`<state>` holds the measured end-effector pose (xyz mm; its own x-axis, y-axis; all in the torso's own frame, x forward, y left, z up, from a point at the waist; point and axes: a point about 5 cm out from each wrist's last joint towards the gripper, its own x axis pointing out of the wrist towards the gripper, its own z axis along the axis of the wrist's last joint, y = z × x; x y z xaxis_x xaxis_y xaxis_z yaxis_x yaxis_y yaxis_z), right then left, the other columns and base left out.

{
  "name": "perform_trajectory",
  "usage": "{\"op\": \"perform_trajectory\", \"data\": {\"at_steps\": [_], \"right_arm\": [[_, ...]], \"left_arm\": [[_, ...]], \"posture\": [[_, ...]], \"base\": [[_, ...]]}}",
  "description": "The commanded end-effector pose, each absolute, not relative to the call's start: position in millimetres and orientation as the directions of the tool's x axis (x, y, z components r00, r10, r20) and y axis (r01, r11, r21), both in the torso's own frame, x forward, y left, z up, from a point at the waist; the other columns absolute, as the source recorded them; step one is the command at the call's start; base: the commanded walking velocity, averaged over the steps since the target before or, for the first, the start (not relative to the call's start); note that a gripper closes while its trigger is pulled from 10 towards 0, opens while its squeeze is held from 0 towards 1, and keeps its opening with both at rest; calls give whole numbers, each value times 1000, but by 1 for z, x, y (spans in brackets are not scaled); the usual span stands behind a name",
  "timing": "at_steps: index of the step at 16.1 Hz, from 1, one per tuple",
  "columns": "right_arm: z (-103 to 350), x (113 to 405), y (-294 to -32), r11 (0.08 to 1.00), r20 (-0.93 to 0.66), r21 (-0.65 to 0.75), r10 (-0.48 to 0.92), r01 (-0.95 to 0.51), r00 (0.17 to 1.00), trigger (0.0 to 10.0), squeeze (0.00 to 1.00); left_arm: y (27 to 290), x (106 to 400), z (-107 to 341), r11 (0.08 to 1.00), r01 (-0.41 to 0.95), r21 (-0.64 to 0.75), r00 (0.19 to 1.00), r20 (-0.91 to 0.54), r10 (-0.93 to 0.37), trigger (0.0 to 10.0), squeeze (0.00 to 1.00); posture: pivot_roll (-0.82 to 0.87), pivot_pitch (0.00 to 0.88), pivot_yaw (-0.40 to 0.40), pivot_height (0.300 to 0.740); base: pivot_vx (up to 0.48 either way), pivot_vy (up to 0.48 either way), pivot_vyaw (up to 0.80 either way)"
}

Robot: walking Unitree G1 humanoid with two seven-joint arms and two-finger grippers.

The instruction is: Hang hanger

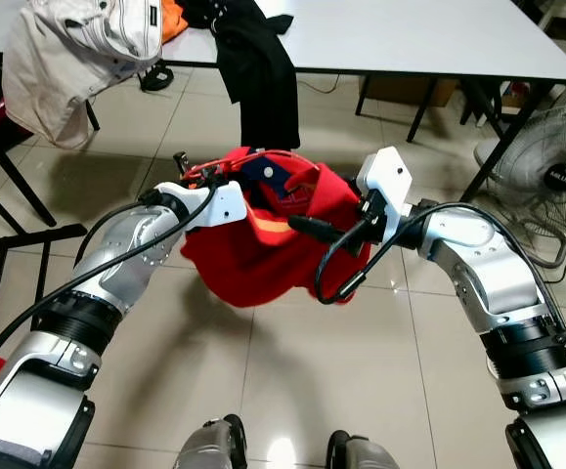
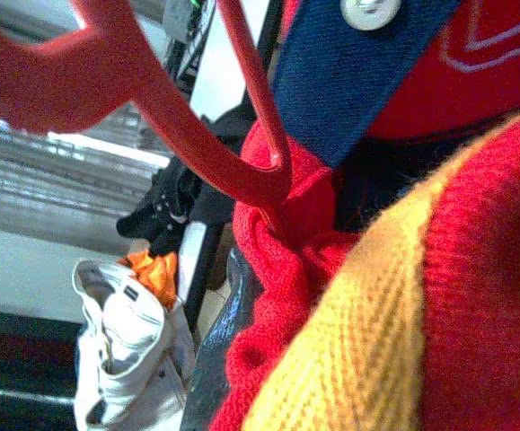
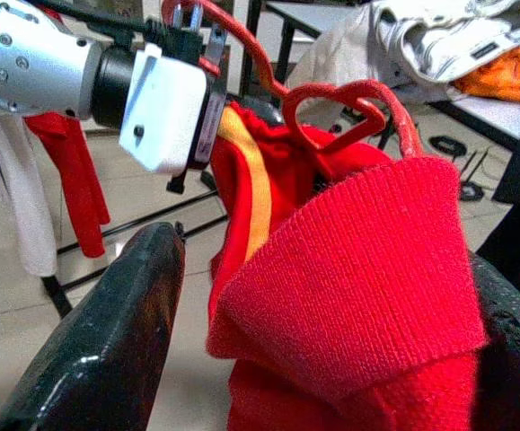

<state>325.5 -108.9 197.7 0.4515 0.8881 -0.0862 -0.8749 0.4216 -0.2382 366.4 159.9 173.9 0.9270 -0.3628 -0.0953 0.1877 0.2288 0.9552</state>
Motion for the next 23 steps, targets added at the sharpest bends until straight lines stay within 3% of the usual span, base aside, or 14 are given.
{"op": "perform_trajectory", "data": {"at_steps": [1,4,10,17,23], "right_arm": [[217,319,-91,326,-57,-312,931,-893,360,10000,0],[234,311,-94,282,-38,-370,947,-885,318,10000,0],[263,298,-104,260,33,-367,963,-893,267,10000,0],[232,305,-132,371,-40,-284,917,-884,398,10000,0],[209,307,-141,312,-154,-222,924,-924,349,10000,0]], "left_arm": [[117,357,191,180,127,975,830,-6,-557,10000,0],[118,357,184,106,116,988,811,-32,-584,10000,0],[117,356,174,69,133,989,791,-64,-609,10000,0],[117,357,167,-22,106,994,759,-95,-644,10000,0],[110,355,176,-94,-3,996,708,-64,-703,10000,0]], "posture": [[-117,124,13,740],[-123,129,11,740],[-126,135,10,740],[-133,137,13,740],[-127,131,15,740]], "base": [[0,0,0],[0,0,0],[0,0,0],[0,0,0],[0,0,0]]}}
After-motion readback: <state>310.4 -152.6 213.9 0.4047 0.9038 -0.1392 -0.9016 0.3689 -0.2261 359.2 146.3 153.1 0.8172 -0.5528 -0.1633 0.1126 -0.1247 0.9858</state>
